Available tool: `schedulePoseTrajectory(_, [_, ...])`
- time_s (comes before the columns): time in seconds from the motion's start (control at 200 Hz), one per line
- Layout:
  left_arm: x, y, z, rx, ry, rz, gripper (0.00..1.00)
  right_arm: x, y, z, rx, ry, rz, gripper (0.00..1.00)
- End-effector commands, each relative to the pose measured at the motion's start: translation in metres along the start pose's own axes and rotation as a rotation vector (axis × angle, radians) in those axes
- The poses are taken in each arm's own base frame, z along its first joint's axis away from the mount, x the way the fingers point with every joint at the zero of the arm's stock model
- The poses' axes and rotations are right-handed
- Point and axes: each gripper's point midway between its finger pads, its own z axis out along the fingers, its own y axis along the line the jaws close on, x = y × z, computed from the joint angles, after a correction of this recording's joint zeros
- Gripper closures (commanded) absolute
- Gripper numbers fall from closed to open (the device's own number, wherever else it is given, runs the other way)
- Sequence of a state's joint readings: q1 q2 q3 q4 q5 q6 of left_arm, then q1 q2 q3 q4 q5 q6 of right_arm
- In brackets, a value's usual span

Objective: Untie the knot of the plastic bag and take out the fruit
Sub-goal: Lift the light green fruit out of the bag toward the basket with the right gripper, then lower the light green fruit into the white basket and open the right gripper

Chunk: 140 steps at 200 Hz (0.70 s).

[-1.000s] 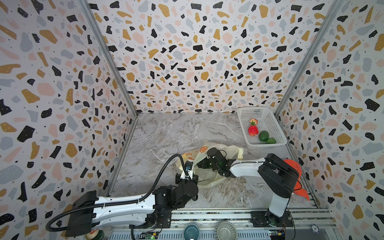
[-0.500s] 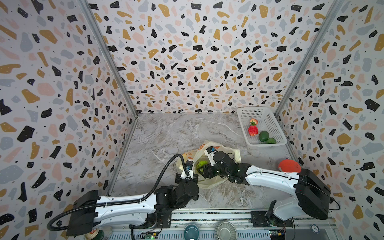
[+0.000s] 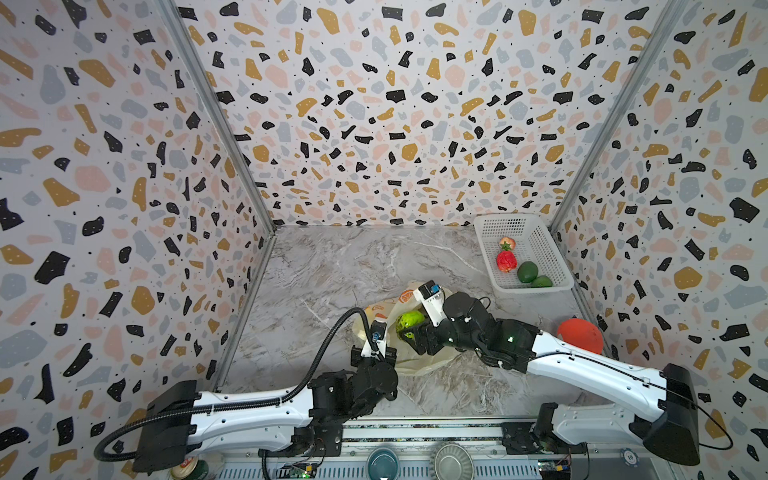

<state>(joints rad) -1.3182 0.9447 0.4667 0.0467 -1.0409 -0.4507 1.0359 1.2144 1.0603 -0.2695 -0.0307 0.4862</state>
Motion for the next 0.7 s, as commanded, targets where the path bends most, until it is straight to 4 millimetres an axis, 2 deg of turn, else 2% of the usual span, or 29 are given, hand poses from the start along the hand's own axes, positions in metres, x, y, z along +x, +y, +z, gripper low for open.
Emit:
schedulePoseTrajectory(0.0, [-0.013, 0.002, 0.0, -0.021, -0.032, -0.03, 1.0, -0.036, -0.006, -0.029, 0.025, -0.063, -0.015, 0.39])
schedulePoseTrajectory(0.165, [-0.013, -0.001, 0.001, -0.016, -0.029, -0.03, 1.0, -0.084, -0.035, -0.058, 0.068, -0.159, -0.009, 0.39])
schedulePoseTrajectory(0.365, [-0.014, -0.001, 0.0, -0.013, -0.031, -0.031, 1.0, -0.125, -0.093, -0.09, 0.173, -0.26, 0.01, 0.38])
schedulePoseTrajectory(0.566, [-0.015, -0.002, 0.001, -0.008, -0.032, -0.038, 1.0, -0.144, -0.181, -0.116, 0.331, -0.341, 0.108, 0.38])
schedulePoseTrajectory(0.696, [-0.015, -0.004, 0.001, 0.001, -0.032, -0.037, 1.0, -0.145, -0.244, -0.127, 0.449, -0.376, 0.193, 0.38])
